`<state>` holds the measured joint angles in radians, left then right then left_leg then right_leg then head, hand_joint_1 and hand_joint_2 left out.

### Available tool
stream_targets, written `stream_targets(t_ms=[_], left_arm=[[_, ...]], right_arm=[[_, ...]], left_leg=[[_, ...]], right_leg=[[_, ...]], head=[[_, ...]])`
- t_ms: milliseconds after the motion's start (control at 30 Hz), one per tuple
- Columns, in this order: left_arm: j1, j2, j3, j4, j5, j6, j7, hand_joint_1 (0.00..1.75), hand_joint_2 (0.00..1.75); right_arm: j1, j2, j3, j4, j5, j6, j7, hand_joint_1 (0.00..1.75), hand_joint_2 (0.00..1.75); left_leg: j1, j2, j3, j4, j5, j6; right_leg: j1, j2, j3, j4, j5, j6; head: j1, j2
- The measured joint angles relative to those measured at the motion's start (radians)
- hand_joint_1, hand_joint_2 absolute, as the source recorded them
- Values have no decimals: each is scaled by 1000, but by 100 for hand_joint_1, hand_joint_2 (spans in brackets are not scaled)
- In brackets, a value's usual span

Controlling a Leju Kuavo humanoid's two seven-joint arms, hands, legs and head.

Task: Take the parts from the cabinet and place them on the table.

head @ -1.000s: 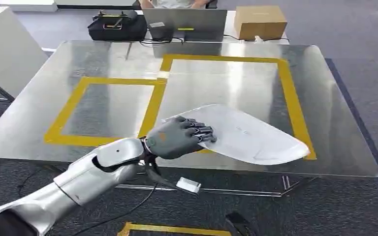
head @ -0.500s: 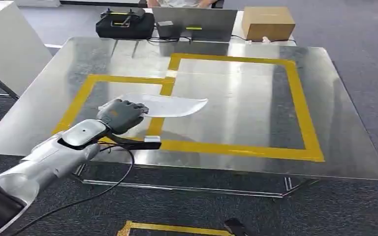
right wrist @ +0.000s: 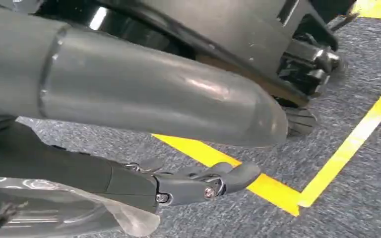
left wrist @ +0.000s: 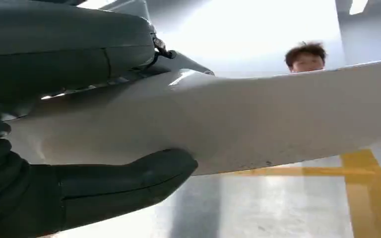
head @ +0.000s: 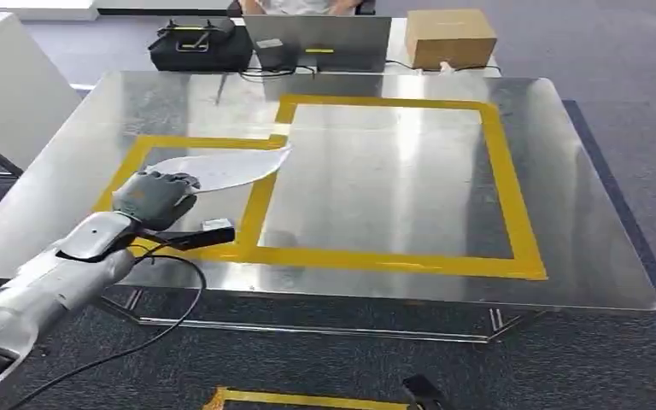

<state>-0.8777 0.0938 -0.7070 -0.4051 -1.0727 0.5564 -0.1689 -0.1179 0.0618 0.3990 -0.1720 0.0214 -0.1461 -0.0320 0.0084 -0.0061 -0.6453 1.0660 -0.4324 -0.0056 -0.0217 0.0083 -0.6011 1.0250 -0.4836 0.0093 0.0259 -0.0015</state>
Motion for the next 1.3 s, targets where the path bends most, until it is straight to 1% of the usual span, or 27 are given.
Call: stream_targets(t_ms=[67, 133, 200, 267, 300, 333, 367, 400, 433, 500, 533, 633, 667, 733, 800, 833, 867, 900, 933, 1000, 1033, 1067, 1133, 1167, 1200, 1233, 1300], left_arm=[[3, 2, 27, 0, 2, 41, -29, 175, 175], [17, 2, 50, -1, -18, 70, -41, 175, 175], [20, 2, 61, -2, -40, 76, -42, 175, 175], [19, -3, 76, -2, -52, 76, -41, 175, 175], [20, -4, 77, -2, -59, 76, -41, 175, 175], [22, -4, 77, -2, -60, 76, -41, 175, 175], [25, -5, 78, -2, -61, 76, -41, 175, 175], [27, -7, 78, -2, -62, 76, -41, 175, 175], [28, -9, 79, -2, -63, 76, -41, 0, 175], [27, -11, 82, -3, -64, 77, -44, 0, 175], [26, -12, 84, -3, -66, 79, -48, 0, 175], [27, -15, 90, -3, -77, 87, -54, 0, 175], [27, -17, 96, -3, -77, 88, -56, 0, 0], [25, -20, 103, -4, -77, 102, -56, 0, 0], [27, -22, 110, -4, -71, 104, -58, 0, 0], [31, -23, 115, -4, -65, 104, -67, 0, 0], [37, -26, 124, -4, -53, 103, -80, 0, 0], [41, -29, 131, -4, -43, 103, -90, 0, 0], [42, -33, 138, -4, -35, 105, -100, 0, 0], [42, -39, 156, -10, -22, 108, -130, 0, 0], [41, -43, 163, -13, -12, 113, -149, 0, 0], [43, -49, 171, -18, -2, 118, -166, 0, 0], [53, -59, 184, -27, 19, 124, -193, 0, 0], [60, -64, 192, -36, 37, 129, -216, 0, 0], [67, -68, 206, -50, 56, 133, -239, 0, 0], [74, -75, 221, -66, 74, 138, -257, 0, 0], [94, -91, 245, -107, 116, 141, -304, 0, 0]], right_arm=[[-4, 0, 0, -1, 10, 2, 3, 0, 0], [-4, 0, 0, -2, 16, 2, 4, 0, 0], [-5, 0, 0, -4, 22, 2, 4, 0, 0], [-7, 0, 0, -5, 24, 2, 4, 0, 0], [-8, 0, 0, -5, 24, 2, 5, 0, 0], [-8, 0, 0, -5, 24, 2, 7, 0, 0], [-7, 0, 0, -5, 24, 2, 10, 0, 0], [-6, 0, 0, -5, 24, 2, 10, 0, 0], [-6, 0, 0, -5, 24, 2, 10, 0, 0], [-8, 0, 0, -5, 27, 2, 10, 0, 0], [-10, 0, 0, -5, 29, 2, 10, 0, 0], [-10, 0, 0, -5, 30, 4, 10, 0, 0], [-10, 0, 0, -5, 31, 4, 9, 0, 0], [-12, 0, -1, -5, 35, 3, 6, 0, 0], [-15, 2, -1, -6, 39, 7, 6, 0, 0], [-14, 2, -1, -6, 43, 8, 6, 0, 0], [-11, 2, -1, -6, 45, 10, 8, 0, 0], [-9, 2, -1, -6, 47, 10, 10, 0, 0], [-8, 2, -1, -6, 48, 10, 10, 0, 0], [-10, 2, -1, -8, 52, 10, 10, 0, 0], [-11, 2, -1, -8, 54, 10, 10, 0, 0], [-14, 2, -1, -8, 58, 10, 10, 0, 0], [-13, 2, -2, -8, 64, 10, 10, 0, 0], [-13, 2, -3, -8, 66, 10, 10, 0, 0], [-13, 2, -6, -8, 68, 11, 10, 0, 0], [-12, 2, -8, -8, 71, 11, 10, 0, 0], [-12, 2, -10, -8, 77, 11, 11, 0, 0]], left_leg=[[-6, -1, 15, -33, -20, 3], [-7, -2, 12, -30, -21, 9], [2, -1, 18, -38, -15, 20], [2, 0, 18, -38, -15, 33], [1, -1, 18, -38, -15, 34], [0, -1, 18, -38, -16, 35], [-1, -1, 18, -38, -16, 35], [-1, -2, 18, -38, -16, 35], [-1, -2, 19, -37, -17, 35], [-1, -3, 21, -36, -19, 32], [-9, -3, 18, -33, -21, 27], [-5, -3, 16, -37, -14, 12], [-6, -3, 18, -37, -14, 7], [-3, -1, 3, 4, -51, -3], [0, -1, -62, 159, -128, -12], [1, -1, -95, 229, -153, -14], [2, -1, -111, 264, -156, -15], [3, -1, -106, 252, -138, -15], [3, -1, -83, 203, -104, -13], [3, 0, 5, 24, -16, -7], [-1, -1, 31, -22, -24, -5], [-3, -2, 34, -42, -27, -2], [-7, -2, 31, -33, -23, 6], [-6, -2, 30, -37, -19, 14], [2, 1, 33, -49, -11, 26], [1, 2, 32, -51, -7, 33], [0, 2, 26, -51, -2, 40]], right_leg=[[7, 0, -8, 2, 1, 10], [6, -1, -5, -6, 4, 19], [5, -1, -16, 7, -12, 30], [5, -3, -72, 130, -80, 34], [6, -3, -110, 209, -111, 35], [6, -3, -141, 269, -127, 37], [6, -3, -160, 298, -125, 38], [6, -4, -153, 276, -100, 38], [6, -4, -125, 213, -59, 35], [6, -5, -44, 42, 21, 27], [10, -5, -19, 12, 8, 25], [13, -2, -16, 1, 9, 16], [10, -3, -13, -4, 13, 9], [4, -5, -6, -11, 17, -3], [4, -5, -5, -11, 16, -9], [4, -5, -5, -11, 16, -9], [4, -4, -5, -11, 16, -9], [4, -4, -4, -11, 16, -8], [4, -4, -4, -10, 16, -8], [4, -5, -1, -9, 14, -5], [9, -4, -2, -9, 13, 1], [11, -3, -7, -5, 13, 7], [8, -4, -6, -11, 21, 18], [8, -4, -6, -12, 25, 24], [6, -2, -14, -8, 13, 28], [7, -4, -25, 17, -19, 31], [6, -4, -70, 150, -105, 35]], head=[[2, 0], [1, 0], [1, 0], [5, 0], [5, 0], [6, 0], [5, 0], [6, 0], [5, 0], [5, 0], [5, 0], [5, 0], [5, 0], [2, 0], [3, 0], [3, 0], [3, 0], [4, 0], [3, 0], [3, 0], [4, 0], [4, 0], [4, 0], [6, 0], [3, 0], [8, 0], [10, 0]])
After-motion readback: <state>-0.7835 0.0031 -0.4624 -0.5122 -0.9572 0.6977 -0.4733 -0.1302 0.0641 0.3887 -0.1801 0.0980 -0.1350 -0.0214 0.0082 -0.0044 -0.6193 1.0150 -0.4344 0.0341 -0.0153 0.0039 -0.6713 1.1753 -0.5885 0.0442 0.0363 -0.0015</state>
